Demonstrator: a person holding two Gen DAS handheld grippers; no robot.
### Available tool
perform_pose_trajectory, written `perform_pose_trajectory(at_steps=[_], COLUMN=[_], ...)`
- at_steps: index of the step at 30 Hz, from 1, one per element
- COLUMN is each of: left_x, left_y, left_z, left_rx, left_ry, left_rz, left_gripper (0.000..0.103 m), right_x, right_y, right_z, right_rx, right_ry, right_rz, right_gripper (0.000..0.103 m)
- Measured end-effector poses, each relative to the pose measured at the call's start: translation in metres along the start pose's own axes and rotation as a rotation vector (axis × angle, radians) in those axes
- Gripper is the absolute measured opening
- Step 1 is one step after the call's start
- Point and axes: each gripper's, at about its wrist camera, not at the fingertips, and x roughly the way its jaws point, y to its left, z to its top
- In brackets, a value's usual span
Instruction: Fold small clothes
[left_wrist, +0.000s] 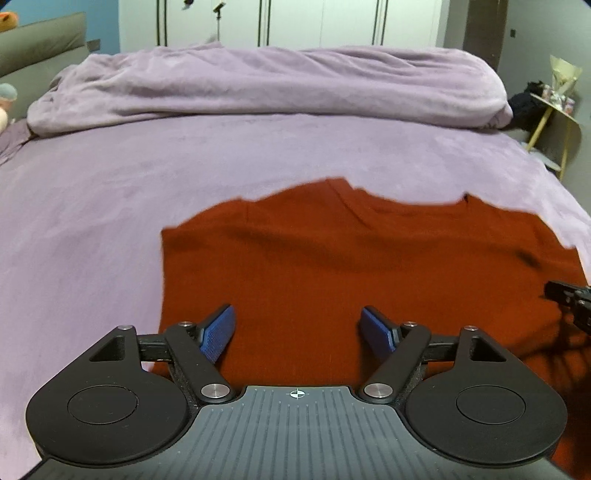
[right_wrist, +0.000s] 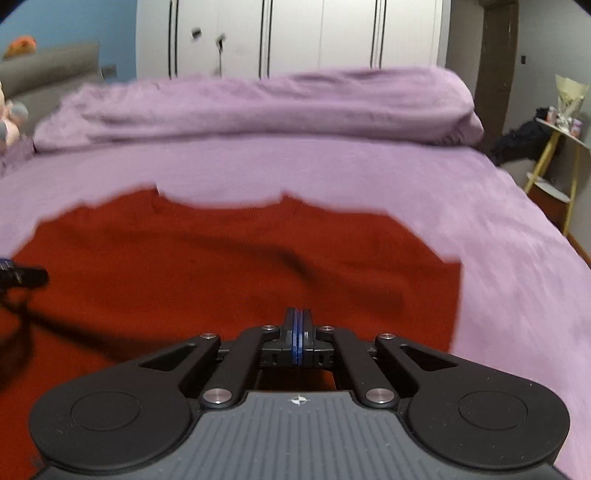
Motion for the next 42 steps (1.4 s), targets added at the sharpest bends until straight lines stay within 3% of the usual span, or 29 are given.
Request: perform_pose_trajectory(at_steps=[10,15,18,20,23,28,32,37,42], left_x=[0.014,0.004,-0.007,-0.015,-0.034,-0.095,-0.145,-0.189,-0.197], left_y=[-0.011,-0.008,-0.007,-0.009,-0.010,-0.001,0.023,0.066,0.091], left_z=[0.002,0.001,-0.002,-0.005,-0.013,-0.054,-0.103,-0.158,-0.184], left_rx=[0.011,-0.003,-0.001,0.005,0.008,0.003,-0.045,-0.216,-0.314], left_ry=[0.031,0.059,0.076,0.080,0.100,0.081,0.108,0.124,0.169], left_rz=[0.050,0.058,0.060,0.056,0.026,-0.044,-0.051,-0.010,-0.013], left_gripper=[0.090,0.090,0.089,0.089,0.088,0.088,0.089,0.089,0.088], right_x=[0.017,-0.008,-0.032,-0.057,-0.098,-0.179,-0.223,-0.250,-0.251], right_y=[-0.004,-0.007,-0.016,-0.022,-0.031,-0.038,-0.041,-0.046,-0.046], right_z=[-0.003,-0.005,-0.015,-0.027,-0.050,-0.111,-0.150,-0.167,-0.169], right_rx=[-0.060,-0.064,-0.020,0.019,0.133,0.316,0.376,0.386,0.383], right_ry=[-0.009,-0.001,0.028,0.026,0.066,0.105,0.139,0.150,0.171], right_rz=[-0.088,-0.079,-0.048,-0.030,0.047,0.092,0.080,0.065,0.032], right_gripper=[0.000,0.000,0.015,0.016,0.026,0.032,0.032,0.032,0.031])
